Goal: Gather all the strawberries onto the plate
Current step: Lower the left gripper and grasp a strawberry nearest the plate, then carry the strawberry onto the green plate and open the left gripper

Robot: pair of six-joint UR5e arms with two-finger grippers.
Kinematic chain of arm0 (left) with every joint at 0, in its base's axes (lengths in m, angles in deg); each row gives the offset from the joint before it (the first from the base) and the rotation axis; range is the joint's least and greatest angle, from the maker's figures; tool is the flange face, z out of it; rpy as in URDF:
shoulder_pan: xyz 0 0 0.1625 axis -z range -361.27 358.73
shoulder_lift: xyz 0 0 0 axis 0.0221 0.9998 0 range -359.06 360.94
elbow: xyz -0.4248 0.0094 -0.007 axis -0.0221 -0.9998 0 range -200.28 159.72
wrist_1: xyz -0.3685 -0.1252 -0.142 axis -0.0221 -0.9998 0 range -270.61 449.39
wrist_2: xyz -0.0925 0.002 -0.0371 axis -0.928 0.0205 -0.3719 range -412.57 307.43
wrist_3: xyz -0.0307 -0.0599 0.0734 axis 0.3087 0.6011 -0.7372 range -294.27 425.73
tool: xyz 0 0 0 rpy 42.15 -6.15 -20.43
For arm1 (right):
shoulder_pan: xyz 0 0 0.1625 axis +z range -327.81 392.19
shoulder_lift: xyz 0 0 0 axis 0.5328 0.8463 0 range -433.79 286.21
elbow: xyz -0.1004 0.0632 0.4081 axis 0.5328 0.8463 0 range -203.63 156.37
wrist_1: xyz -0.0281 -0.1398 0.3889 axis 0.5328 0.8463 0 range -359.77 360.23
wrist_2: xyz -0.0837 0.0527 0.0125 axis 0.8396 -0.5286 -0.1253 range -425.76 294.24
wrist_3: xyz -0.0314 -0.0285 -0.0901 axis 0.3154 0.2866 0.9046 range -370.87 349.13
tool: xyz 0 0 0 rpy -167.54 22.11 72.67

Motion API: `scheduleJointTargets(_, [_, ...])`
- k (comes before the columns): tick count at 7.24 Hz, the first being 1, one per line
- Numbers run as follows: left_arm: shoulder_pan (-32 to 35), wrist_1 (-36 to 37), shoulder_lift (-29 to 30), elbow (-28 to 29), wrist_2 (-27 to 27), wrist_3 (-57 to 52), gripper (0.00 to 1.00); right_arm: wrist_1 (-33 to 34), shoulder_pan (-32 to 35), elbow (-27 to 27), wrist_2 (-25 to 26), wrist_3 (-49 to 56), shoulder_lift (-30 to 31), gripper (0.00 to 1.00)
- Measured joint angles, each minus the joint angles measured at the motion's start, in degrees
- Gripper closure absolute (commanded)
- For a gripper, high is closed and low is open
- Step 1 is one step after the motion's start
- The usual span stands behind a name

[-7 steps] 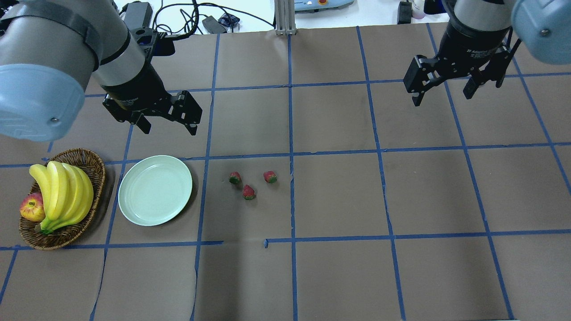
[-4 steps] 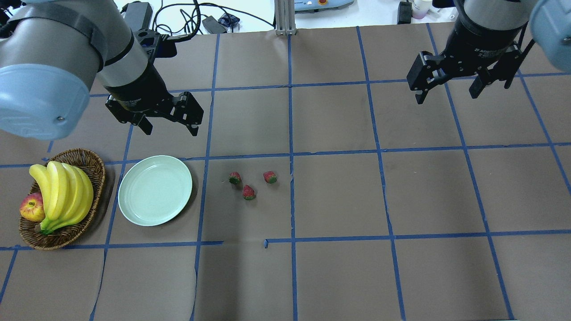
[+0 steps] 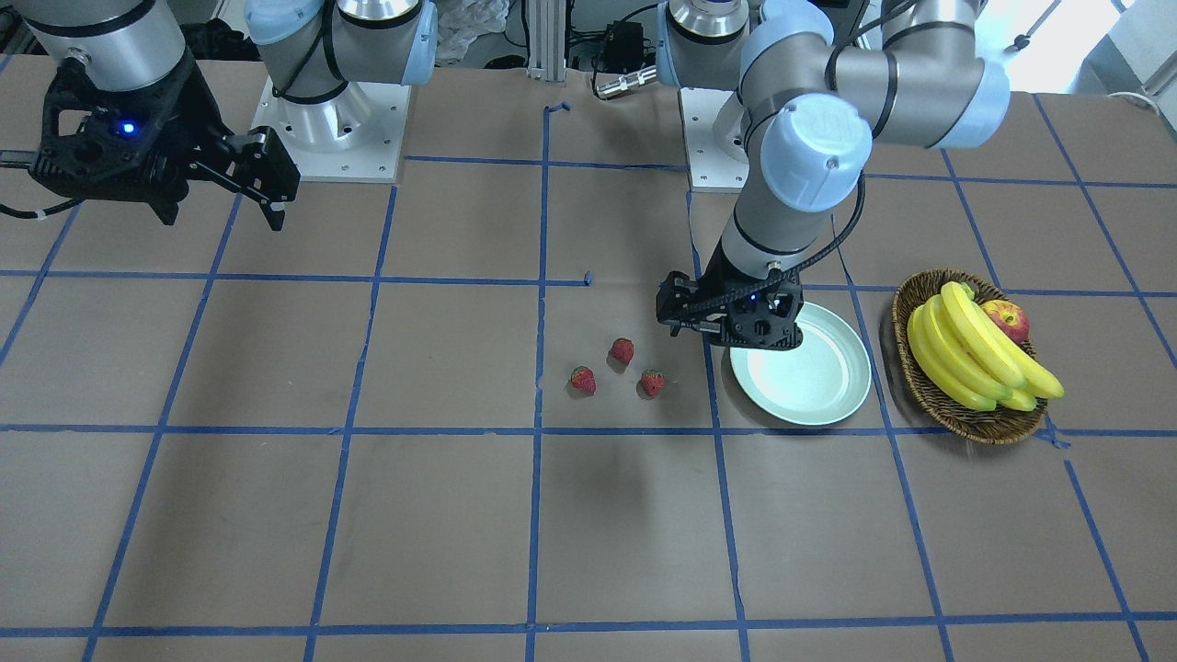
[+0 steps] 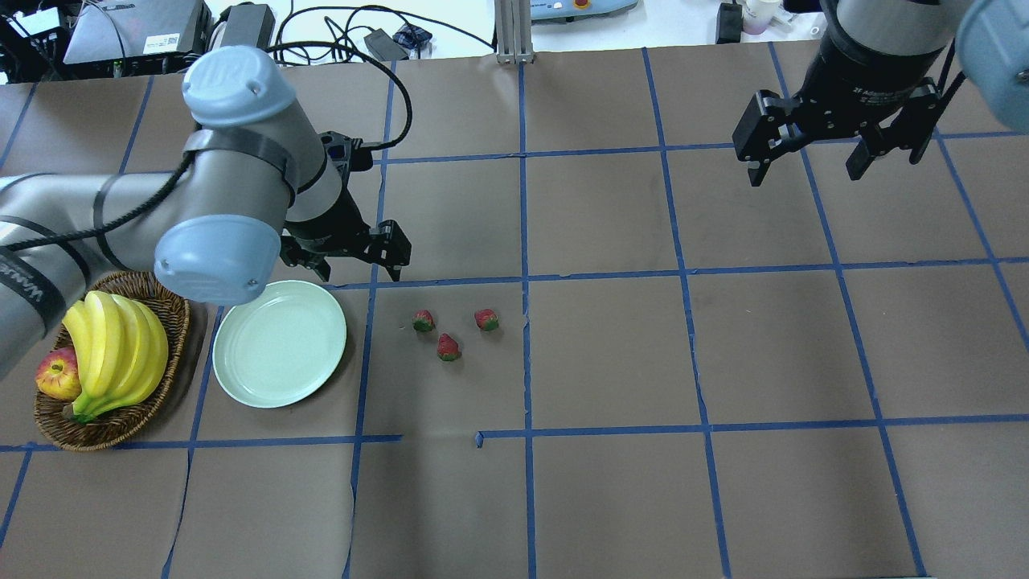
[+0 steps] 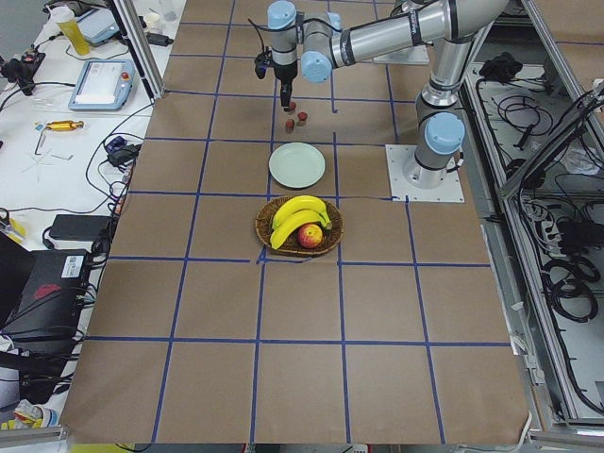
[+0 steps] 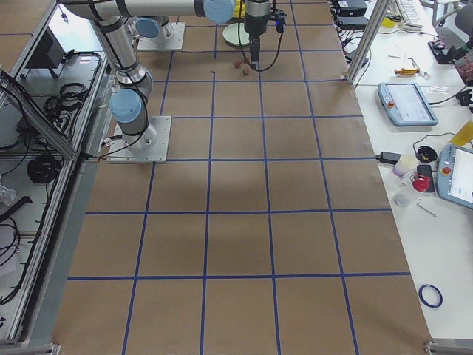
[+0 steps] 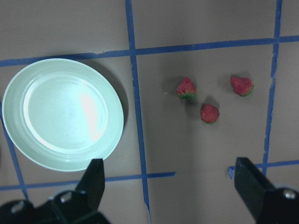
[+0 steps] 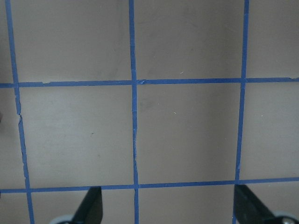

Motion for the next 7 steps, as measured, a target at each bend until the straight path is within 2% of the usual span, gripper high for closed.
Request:
scheduleJointTargets(1, [0.3,5.2,2.6,-2.1,-0.1,1.1,0.0,0.0,0.0,0.0,0.0,-0.1,0.0,0.0])
scheduleJointTargets(3, [2.6,10.8,8.2,-3.2,0.1,5.1,0.0,0.0,0.0,-0.1,0.0,-0.1,0.0,0.0])
scheduleJointTargets(4, [3.5,12.8,10.3,-3.3,0.2,6.9,0.05,0.0,0.0,-0.1,0.0,-0.1,0.0,0.0])
scheduleJointTargets(6, [4.5,14.8,12.9,-3.3,0.2,7.8,0.65,0.0,0.1,-0.1,-0.1,-0.1,0.0,0.0])
scheduleJointTargets(7, [4.8,15.1,13.4,-3.3,0.3,7.8,0.8,-0.1,0.1,-0.1,0.0,-0.1,0.0,0.0])
